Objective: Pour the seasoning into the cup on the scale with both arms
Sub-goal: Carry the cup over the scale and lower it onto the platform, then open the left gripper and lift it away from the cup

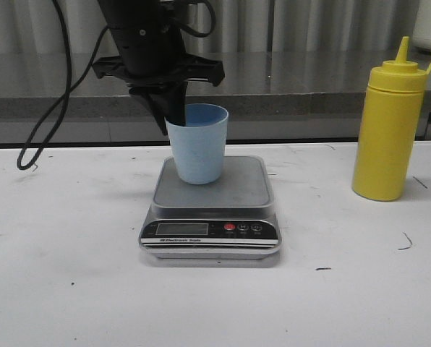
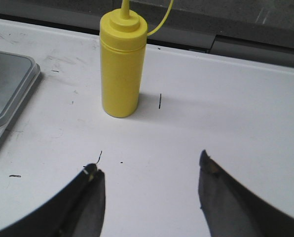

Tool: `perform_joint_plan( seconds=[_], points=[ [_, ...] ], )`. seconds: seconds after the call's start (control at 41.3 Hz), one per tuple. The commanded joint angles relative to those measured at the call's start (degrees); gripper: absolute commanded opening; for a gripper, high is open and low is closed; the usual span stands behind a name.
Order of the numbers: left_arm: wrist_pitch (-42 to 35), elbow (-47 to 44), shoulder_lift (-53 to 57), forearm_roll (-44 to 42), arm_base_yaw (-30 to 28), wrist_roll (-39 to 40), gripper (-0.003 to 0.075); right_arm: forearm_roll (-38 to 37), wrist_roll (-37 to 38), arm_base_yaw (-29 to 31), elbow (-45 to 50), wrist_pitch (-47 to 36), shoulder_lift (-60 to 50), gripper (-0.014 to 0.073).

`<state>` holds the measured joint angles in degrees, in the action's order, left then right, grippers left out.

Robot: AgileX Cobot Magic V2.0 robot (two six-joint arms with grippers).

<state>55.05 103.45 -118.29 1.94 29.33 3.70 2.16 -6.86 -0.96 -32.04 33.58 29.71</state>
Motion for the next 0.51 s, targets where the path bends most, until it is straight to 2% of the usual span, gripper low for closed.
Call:
perform_joint_plan(
  seconds=[0.0,0.048,0.242,0.29,0.484],
  points=[
    [-2.08,1.79,2.93,0.85,0.52,0.74,0.0020,0.04,-0.39,0.08,-1.49,-3.93,0.57,0.0445],
    [-2.08,1.79,2.93,1.25,0.52,0.74,0.0069,0.04,-0.39,0.08,-1.49,-3.93,0.57,0.0445],
    [-1.94,1.79,2.93,2.76,0.52,0.74,0.0374,0.04,-0.39,0.08,-1.49,-3.93,0.57,0.0445],
    [-1.81,1.79,3.19,3.17,0.52,0.74,0.0404,0.04,-0.39,0.08,-1.49,-3.93,0.57,0.0445],
    [-0.86,1.79,6.61,3.17,0.52,0.74,0.0406,0.04,-0.39,0.08,-1.49,-3.93,0.57,0.0445]
  ],
)
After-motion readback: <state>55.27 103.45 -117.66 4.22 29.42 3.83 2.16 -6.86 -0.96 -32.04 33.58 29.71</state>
